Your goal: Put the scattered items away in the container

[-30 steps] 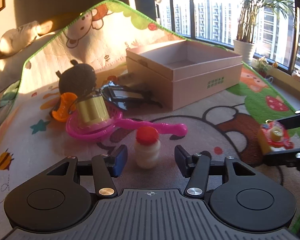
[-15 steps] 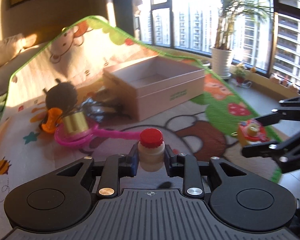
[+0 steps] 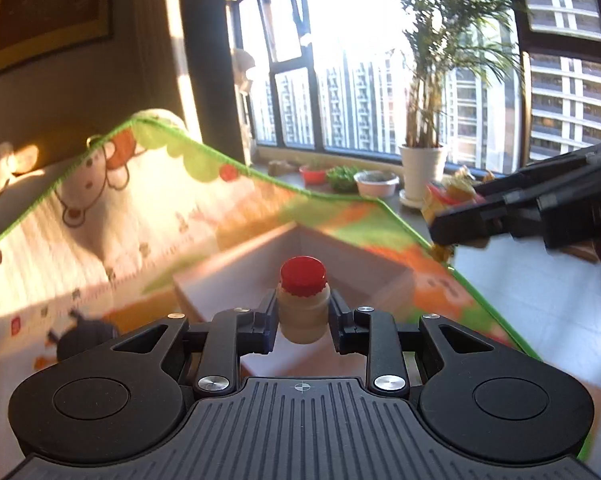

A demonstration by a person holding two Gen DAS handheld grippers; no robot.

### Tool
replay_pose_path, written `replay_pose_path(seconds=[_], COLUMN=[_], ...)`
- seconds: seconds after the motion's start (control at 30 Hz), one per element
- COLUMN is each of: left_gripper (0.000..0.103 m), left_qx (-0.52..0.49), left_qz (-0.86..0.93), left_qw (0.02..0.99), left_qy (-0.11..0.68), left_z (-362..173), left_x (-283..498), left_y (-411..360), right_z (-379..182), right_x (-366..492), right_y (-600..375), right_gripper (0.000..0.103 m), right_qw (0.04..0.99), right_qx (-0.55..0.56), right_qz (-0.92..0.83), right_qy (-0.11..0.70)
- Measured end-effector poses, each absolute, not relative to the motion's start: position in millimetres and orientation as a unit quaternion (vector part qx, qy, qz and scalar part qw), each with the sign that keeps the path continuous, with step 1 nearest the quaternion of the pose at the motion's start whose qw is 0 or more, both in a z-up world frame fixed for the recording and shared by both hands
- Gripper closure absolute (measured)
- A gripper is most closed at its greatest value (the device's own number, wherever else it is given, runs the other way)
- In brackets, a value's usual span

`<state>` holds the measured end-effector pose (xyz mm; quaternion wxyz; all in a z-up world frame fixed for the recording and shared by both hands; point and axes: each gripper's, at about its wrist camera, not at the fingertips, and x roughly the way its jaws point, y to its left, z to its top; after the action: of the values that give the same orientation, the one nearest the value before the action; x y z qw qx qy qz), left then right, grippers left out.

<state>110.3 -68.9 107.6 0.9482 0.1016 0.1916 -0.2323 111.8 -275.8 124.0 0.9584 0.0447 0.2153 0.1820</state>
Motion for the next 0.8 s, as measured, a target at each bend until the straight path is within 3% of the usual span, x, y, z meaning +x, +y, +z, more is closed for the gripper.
replay_pose_path(seconds=[0.07,0.2,0.23,0.5,0.8], left_gripper=[0.041,0.021,0.006,0.001,0.000], left_qx=[0.096,0.067,0.066,0.031,-0.020], left_qz=[-0.234,-0.214,-0.210,-0.114,0.000], left_qw=[0.948,0.951,0.951,0.948,0.958], left_qy=[0.192,0.214,0.219,0.294,0.287], left_z=[110.9,108.1,104.2,54.9,33.3], left_x=[138.2,144.9,135.9,59.2,1.0], left_y=[-72.1,-51.9,-43.7,33.2,92.0], right_z=[130.7,119.7,114.7,65.0,38.8], right_x=[151.8,178.4,173.3,113.5,67.3], right_y=[-279.3,-281.6,-282.9,-231.4,-128.1], right_gripper=[0.026,0.022,0.022,0.021,0.024], right_qw=[0.955,0.961,0.961,0.962,0.937], right_qx=[0.070,0.083,0.085,-0.035,-0.118], right_qz=[0.185,0.137,0.139,0.145,0.240], right_qy=[0.220,0.226,0.223,0.230,0.225])
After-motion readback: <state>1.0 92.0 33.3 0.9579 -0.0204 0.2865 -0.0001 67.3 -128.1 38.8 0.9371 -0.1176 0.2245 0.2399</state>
